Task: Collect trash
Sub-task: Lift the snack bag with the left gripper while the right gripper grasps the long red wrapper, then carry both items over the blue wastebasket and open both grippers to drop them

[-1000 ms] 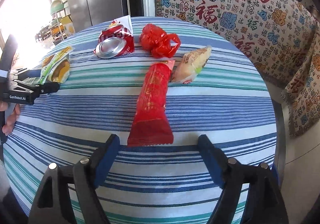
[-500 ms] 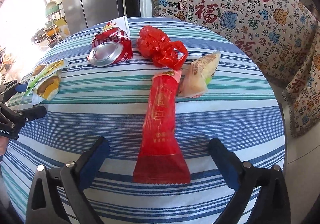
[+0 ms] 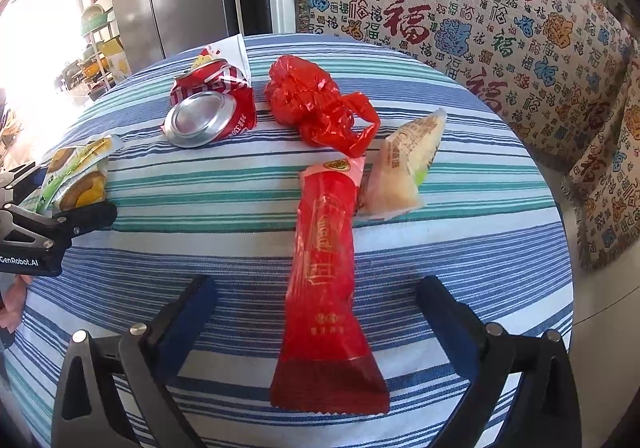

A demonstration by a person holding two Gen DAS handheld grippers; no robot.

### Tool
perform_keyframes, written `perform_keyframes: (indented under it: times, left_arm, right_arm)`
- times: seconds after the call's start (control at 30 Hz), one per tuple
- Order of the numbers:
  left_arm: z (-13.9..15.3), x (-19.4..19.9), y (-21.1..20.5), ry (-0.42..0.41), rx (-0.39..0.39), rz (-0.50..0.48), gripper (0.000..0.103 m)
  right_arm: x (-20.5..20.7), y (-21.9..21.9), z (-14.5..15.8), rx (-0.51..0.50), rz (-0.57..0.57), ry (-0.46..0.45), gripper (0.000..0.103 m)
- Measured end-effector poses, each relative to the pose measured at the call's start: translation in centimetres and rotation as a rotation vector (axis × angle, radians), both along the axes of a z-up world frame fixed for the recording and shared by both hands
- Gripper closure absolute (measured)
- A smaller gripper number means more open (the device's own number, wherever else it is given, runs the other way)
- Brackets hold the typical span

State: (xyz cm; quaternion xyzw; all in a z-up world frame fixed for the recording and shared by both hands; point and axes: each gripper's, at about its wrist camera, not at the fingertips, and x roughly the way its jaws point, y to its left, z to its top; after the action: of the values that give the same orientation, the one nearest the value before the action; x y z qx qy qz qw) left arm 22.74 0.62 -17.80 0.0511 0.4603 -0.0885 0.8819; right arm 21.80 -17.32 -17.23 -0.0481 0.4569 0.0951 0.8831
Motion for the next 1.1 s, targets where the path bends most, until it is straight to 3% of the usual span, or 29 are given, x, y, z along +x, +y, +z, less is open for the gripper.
perform_keyframes:
  times: [0.07,0.17,0.2,0.23,0.3,0.33,0.43,0.57,1.1]
  left_arm:
    - [0.0,0.0,0.0,0.000,0.000,0.000,0.000]
    - [0.0,-0.1,-0.1,-0.001,0.000,0.002,0.000]
    - [0.0,-0.1,-0.1,-0.001,0.000,0.002,0.000]
    - [0.0,-0.1,-0.1,-0.004,0.001,0.002,0.001]
    - [0.5,-0.5,-0.1,-0.033,-0.012,-0.008,0.024]
    - [0.9,-0.8,-0.1,-0.049,-0.023,-0.014,0.048]
    - [1.2,-1.0,0.5,-0.058,-0.054,-0.004,0.056]
    - [1.5,-1.5,1.7,-0.062,-0.121,0.026,0.061]
    - [3.6,-4.4,-1.4,-0.100,-0.171,-0.053,0.063]
  right_arm:
    - [-0.1,-0.1,0.1,0.002,0.012,-0.002,0.005]
    - [-0.3,-0.1,0.3,0.008,0.019,-0.019,0.022]
    - [-0.4,-0.2,0.5,0.011,0.015,-0.028,0.037]
    - [-0.6,-0.1,0.6,0.008,0.015,-0.038,0.062]
    - [-0.6,-0.1,0.8,0.003,0.018,-0.040,0.077]
    - [-0.7,-0.1,0.8,0.004,0.019,-0.039,0.078]
    - [-0.8,-0.4,0.9,0.030,0.019,-0.027,0.080]
    - [-1.1,-0.8,1.3,0.055,0.021,-0.026,0.081]
    - [-3.6,-2.3,4.3,0.107,0.050,-0.117,0.081]
